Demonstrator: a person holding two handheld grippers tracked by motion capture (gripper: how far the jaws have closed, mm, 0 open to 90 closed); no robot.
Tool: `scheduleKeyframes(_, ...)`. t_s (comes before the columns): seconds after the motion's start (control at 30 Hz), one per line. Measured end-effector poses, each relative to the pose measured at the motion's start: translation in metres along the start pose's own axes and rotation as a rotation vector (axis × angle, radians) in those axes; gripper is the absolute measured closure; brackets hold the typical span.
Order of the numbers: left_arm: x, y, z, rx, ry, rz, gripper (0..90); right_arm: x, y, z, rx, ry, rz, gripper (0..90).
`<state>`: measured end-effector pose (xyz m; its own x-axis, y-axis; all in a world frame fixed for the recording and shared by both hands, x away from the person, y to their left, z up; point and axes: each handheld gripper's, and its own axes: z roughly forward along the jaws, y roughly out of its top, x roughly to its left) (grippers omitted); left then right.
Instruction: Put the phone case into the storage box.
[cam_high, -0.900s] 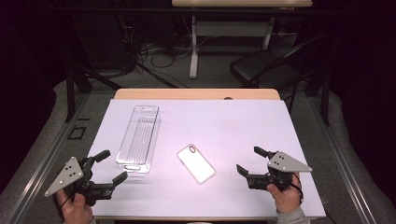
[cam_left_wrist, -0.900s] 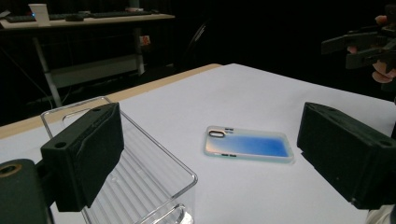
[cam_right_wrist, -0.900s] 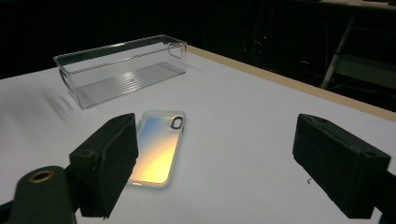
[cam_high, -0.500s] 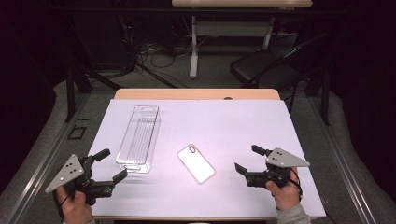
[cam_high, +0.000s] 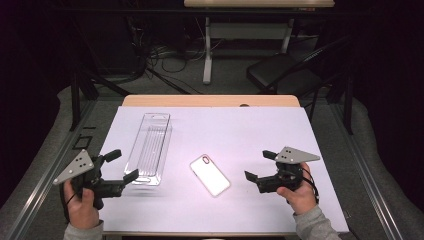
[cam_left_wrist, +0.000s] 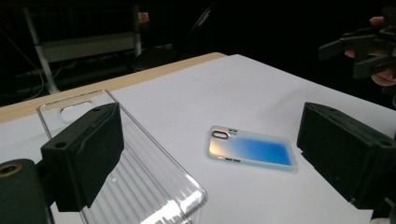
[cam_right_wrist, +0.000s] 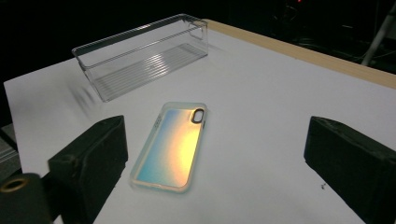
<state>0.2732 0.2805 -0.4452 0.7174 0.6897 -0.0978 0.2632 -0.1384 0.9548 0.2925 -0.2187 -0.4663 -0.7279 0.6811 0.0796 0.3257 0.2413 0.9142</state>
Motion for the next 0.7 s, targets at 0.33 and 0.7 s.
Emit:
scheduleKeyframes(0.33, 0.015, 0.031, 0.025, 0.031, -0.010, -0.017, 7.5, -0.002, 0.023, 0.020, 0.049, 0.026, 0.006, 5.9)
scheduleKeyframes(0.7, 0.022, 0.050, 0.046, 0.076, -0.036, -0.026, 7.5, 0.002, 0.045, 0.042, 0.101, 0.033, -0.016, 13.0)
